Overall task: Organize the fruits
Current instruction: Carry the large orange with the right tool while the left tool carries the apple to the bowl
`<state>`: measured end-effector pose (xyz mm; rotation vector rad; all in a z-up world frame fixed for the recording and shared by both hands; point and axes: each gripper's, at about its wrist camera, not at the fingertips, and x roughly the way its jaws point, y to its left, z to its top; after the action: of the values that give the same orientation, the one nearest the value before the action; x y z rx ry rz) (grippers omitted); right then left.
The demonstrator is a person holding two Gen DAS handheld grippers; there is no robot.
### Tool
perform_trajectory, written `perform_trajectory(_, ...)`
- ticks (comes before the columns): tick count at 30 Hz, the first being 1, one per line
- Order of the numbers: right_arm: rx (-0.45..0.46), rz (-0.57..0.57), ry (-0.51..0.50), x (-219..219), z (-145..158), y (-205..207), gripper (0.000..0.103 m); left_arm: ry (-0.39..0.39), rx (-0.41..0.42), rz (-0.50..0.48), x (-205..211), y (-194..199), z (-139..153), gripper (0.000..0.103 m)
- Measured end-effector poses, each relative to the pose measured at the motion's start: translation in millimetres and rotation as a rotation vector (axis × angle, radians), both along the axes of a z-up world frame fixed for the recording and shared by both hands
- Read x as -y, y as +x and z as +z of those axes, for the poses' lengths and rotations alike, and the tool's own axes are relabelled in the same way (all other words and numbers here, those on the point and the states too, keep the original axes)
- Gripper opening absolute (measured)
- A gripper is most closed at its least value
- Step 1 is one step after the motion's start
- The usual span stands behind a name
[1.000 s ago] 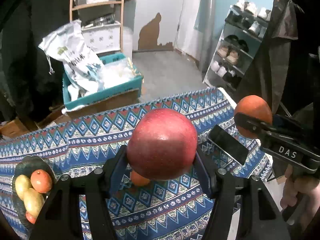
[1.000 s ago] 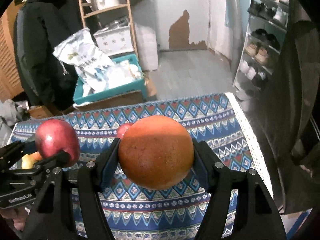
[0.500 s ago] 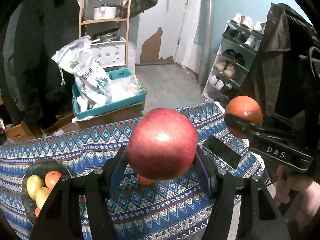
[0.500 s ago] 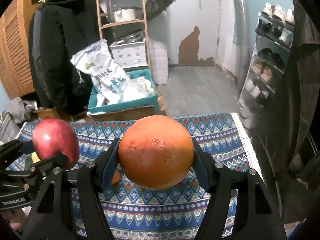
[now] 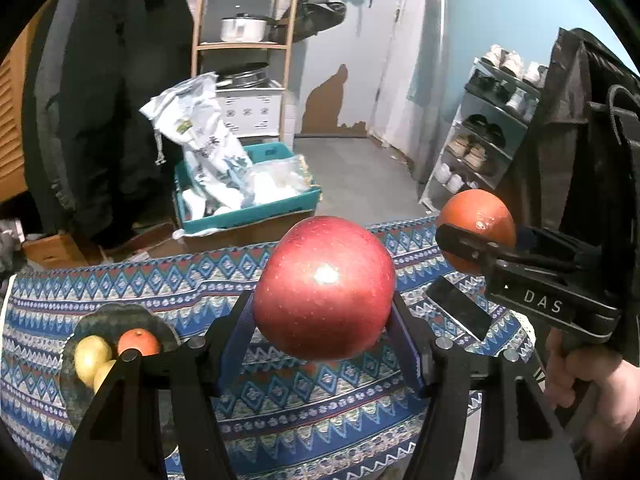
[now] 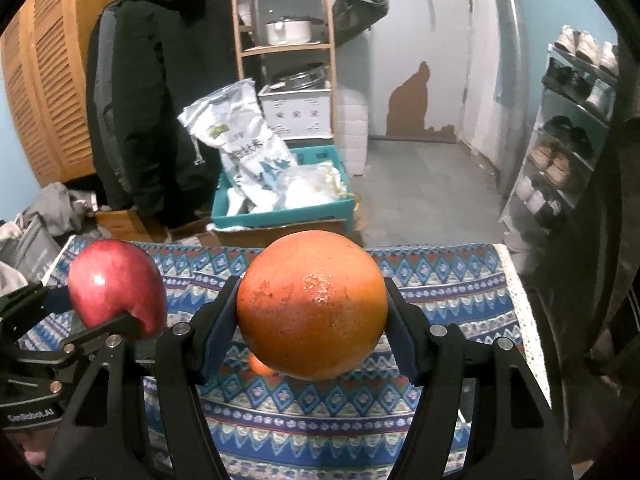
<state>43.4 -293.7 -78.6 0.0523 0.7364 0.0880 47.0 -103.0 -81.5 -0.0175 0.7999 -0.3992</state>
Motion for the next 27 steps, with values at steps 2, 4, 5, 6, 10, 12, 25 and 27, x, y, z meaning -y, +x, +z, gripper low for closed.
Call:
perform_trajectory(2,-0.001,0.012,0.003,-7,-1,3,0.067,-0.002,-0.002,0.016,-9,0,-1,0.065)
perform_trajectory(4,-0.006,0.027,0.005,-17,-1,7,0.067,-0.004,-0.005,0.033,-19,0,-2,0.065)
perform_trajectory(5,-0.006,0.035,0.007,-21,-1,8,0.067,-0.005,-0.007,0.041,-24,0,-3,0.065)
perform_trajectory(6,-0.009,0.046,0.010,-27,-2,10,0.067,-0.006,-0.009,0.052,-29,1,-3,0.065)
perform_trajectory(10,-0.014,0.078,0.016,-45,-2,16,0.067,-0.010,-0.015,0.085,-47,0,-5,0.065)
perform_trajectory(12,-0.016,0.093,0.018,-55,-2,20,0.067,-0.011,-0.018,0.102,-56,0,-6,0.065)
perform_trajectory(25,-0.045,0.213,0.025,-121,-8,42,0.067,-0.019,-0.053,0.213,-115,-2,-18,0.065)
perform_trajectory(27,-0.053,0.228,0.026,-130,-11,44,0.067,-0.019,-0.065,0.229,-124,-2,-22,0.065)
